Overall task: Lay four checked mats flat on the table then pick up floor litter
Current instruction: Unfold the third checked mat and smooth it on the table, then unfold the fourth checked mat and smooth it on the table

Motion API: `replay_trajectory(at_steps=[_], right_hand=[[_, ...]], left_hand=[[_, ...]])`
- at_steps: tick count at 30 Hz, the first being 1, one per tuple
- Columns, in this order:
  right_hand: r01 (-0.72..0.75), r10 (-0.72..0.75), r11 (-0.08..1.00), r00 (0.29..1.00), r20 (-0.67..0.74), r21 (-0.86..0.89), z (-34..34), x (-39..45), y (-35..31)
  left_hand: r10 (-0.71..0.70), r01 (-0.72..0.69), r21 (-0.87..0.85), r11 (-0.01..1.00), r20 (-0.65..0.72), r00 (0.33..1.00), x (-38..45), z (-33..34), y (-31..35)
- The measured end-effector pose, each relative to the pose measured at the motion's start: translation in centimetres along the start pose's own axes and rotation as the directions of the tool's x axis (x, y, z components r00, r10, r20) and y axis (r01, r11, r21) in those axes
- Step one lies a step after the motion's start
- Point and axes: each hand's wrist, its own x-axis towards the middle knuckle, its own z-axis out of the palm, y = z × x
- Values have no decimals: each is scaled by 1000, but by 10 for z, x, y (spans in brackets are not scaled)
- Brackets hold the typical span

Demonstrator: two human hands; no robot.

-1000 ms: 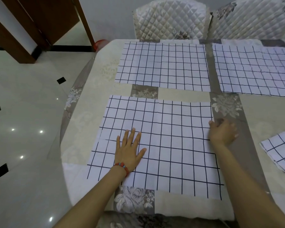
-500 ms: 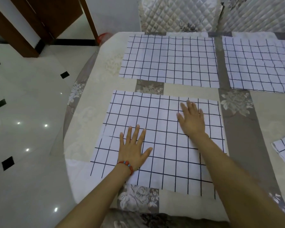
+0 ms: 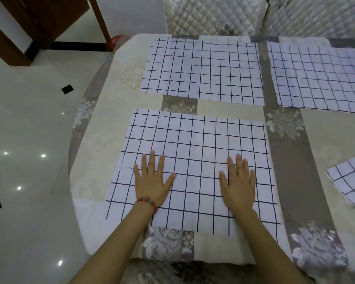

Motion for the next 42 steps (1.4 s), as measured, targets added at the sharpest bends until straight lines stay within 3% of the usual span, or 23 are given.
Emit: replay_trajectory(at_steps=[3, 5, 6, 8, 10, 11, 13, 16, 18, 20, 21, 23, 25, 26, 32, 36, 38, 42], right_hand=[[-65, 65, 998, 997, -31, -19, -5, -7, 16], [-82, 81, 996, 996, -41, -22, -7, -8, 16], [-88, 87, 996, 995, -45, -21, -7, -7, 15], [-91, 89, 996, 994, -56, -20, -8, -7, 15], [-86, 85, 996, 995, -58, -15, -8, -8, 15], [-82, 82, 997, 995, -59, -9, -8, -9, 16], [-75, 75, 997, 995, -72, 0, -7, -9, 15], [-82, 82, 997, 994, -73, 3, -6, -7, 16], [-84, 84, 996, 994, -64, 4, -5, -8, 17], [-85, 86, 996, 994, -63, 12, -6, -9, 17], [-84, 85, 996, 994, -63, 18, -6, -9, 16], [-79, 81, 997, 994, -68, 26, -6, -9, 16], [-75, 76, 997, 995, -70, 24, -6, -9, 16], [-72, 73, 997, 995, -71, 24, -6, -9, 17], [-50, 54, 992, 998, -30, 112, -9, -7, 19], [19, -52, 897, 997, 63, 442, -33, -3, 38], [28, -51, 834, 998, 26, 550, -56, -2, 68], [-27, 101, 852, 988, -114, 523, -112, 8, 164]], left_hand=[[-250, 248, -126, 961, 5, 968, 12, -11, -6], [-278, 270, -164, 949, -30, 960, 25, -20, 10], [-172, 162, -123, 979, -78, 982, 33, -21, 24], [204, -205, -33, 978, -51, 978, 44, -20, 57], [489, -493, 29, 870, 92, 868, 51, -15, 76], [536, -547, 57, 835, 135, 833, 57, -12, 75], [472, -479, 75, 874, 99, 876, 73, -11, 59], [172, -172, 26, 985, 8, 985, 88, -15, 25], [-45, 44, -40, 998, -16, 999, 81, -18, 10], [-147, 145, -115, 983, -10, 989, 61, -17, 9], [-106, 104, -107, 989, -14, 994, 45, -14, 13], [168, -169, -37, 985, -13, 986, 8, -4, 26], [425, -427, 27, 904, 53, 903, -23, 6, 33], [460, -463, 44, 885, 69, 885, -31, 9, 31], [128, -125, -65, 990, 40, 991, -29, 3, 25], [-114, 115, -117, 986, 13, 993, -37, -3, 70], [-79, 73, -135, 988, -35, 996, -45, -1, 110], [140, -147, -172, 974, -52, 989, -59, 8, 217]])
